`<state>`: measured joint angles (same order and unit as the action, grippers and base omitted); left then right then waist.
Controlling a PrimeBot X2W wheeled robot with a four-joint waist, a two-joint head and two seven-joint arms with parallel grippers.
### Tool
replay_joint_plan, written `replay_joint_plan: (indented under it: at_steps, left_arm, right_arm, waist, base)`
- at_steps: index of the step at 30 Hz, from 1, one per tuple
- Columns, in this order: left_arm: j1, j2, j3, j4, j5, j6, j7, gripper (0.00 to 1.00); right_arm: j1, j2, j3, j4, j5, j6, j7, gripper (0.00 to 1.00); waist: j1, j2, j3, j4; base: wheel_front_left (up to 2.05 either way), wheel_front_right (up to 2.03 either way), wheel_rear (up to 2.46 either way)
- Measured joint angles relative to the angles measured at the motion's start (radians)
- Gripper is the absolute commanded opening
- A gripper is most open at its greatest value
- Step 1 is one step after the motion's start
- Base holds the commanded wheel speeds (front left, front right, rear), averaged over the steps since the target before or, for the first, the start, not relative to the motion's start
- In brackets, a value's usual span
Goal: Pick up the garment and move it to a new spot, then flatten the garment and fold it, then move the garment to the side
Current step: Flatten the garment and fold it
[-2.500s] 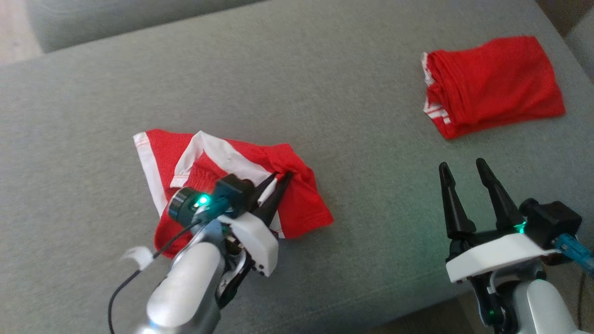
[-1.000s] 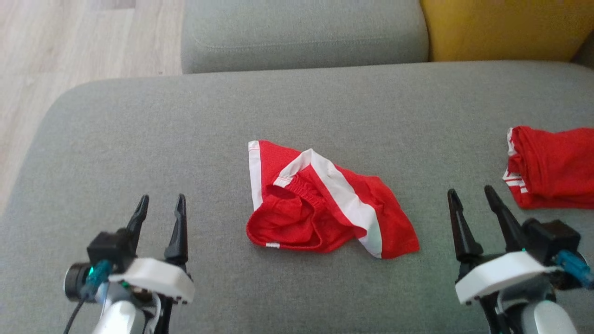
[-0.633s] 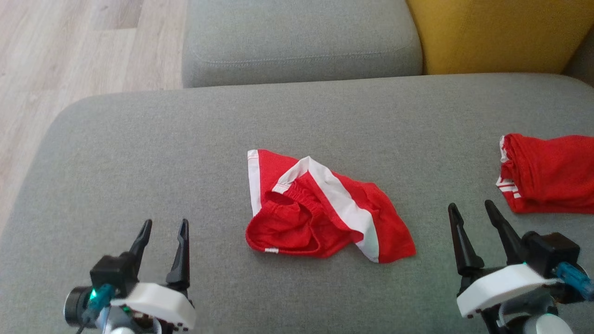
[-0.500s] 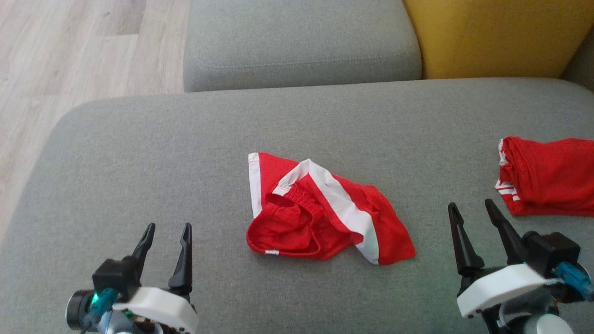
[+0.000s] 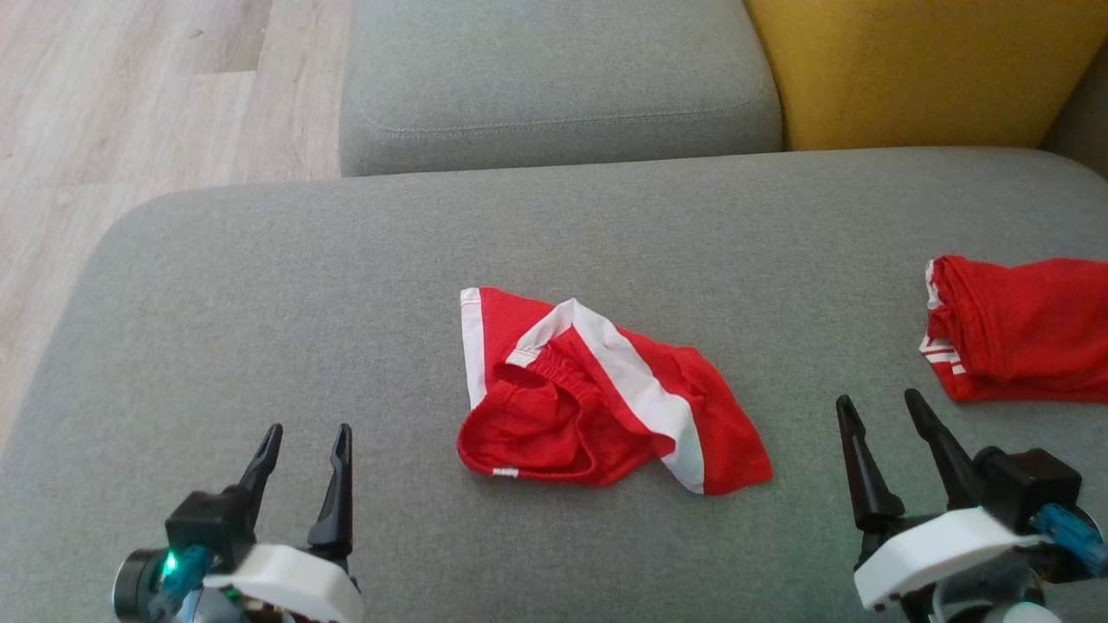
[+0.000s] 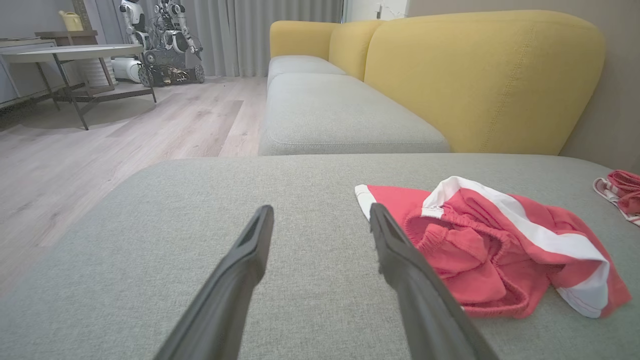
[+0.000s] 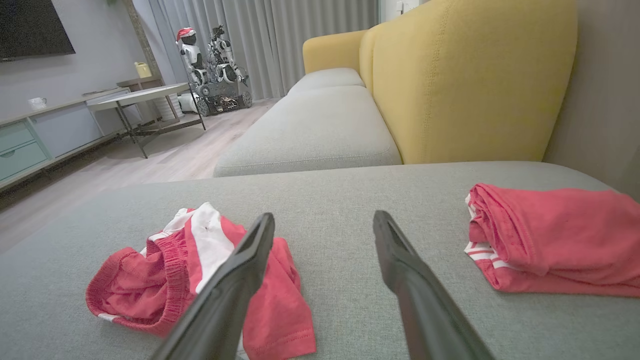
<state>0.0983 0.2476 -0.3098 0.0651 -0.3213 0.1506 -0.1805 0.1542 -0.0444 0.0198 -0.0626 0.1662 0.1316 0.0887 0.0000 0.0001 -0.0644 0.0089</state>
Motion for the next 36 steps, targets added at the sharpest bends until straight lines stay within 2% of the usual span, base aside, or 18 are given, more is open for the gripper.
replay_joint_plan:
  at_steps: [19, 23, 24, 26, 31, 36]
  left_arm:
    - [0.0, 0.003, -0.011, -0.005, 0.0, 0.008, 0.004, 1.0]
    - [-0.005, 0.003, -0.027, -0.006, 0.0, 0.007, 0.004, 1.0]
    - [-0.012, 0.003, -0.035, -0.006, 0.0, 0.007, 0.004, 1.0]
    - [-0.029, 0.003, -0.037, -0.005, 0.0, 0.006, 0.003, 1.0]
    - [-0.078, 0.001, -0.046, -0.002, 0.0, -0.007, -0.006, 1.0]
    - [-0.11, -0.007, -0.063, 0.01, 0.0, -0.011, -0.015, 1.0]
  right_arm:
    - [0.0, 0.0, 0.022, 0.017, 0.0, 0.0, 0.019, 1.0]
    - [0.0, 0.0, 0.101, 0.081, -0.002, 0.0, 0.04, 1.0]
    - [0.0, 0.0, 0.146, 0.128, -0.007, 0.0, 0.045, 1.0]
    - [0.0, 0.0, 0.174, 0.186, -0.026, 0.0, 0.054, 1.0]
    - [-0.02, -0.002, 0.209, 0.315, -0.071, 0.0, 0.051, 1.0]
    - [-0.109, -0.009, 0.196, 0.416, -0.109, 0.0, 0.024, 1.0]
  waist:
    - [0.0, 0.0, 0.014, 0.01]
    - [0.0, 0.0, 0.021, 0.021]
    - [0.0, 0.0, 0.027, 0.03]
    - [0.0, 0.0, 0.034, 0.042]
    - [0.0, 0.0, 0.062, 0.072]
    - [0.0, 0.0, 0.096, 0.098]
  base:
    - [0.0, 0.0, 0.0]
    - [0.0, 0.0, 0.0]
    - [0.0, 0.0, 0.0]
    - [0.0, 0.0, 0.0]
    - [0.0, 0.0, 0.0]
    - [0.0, 0.0, 0.0]
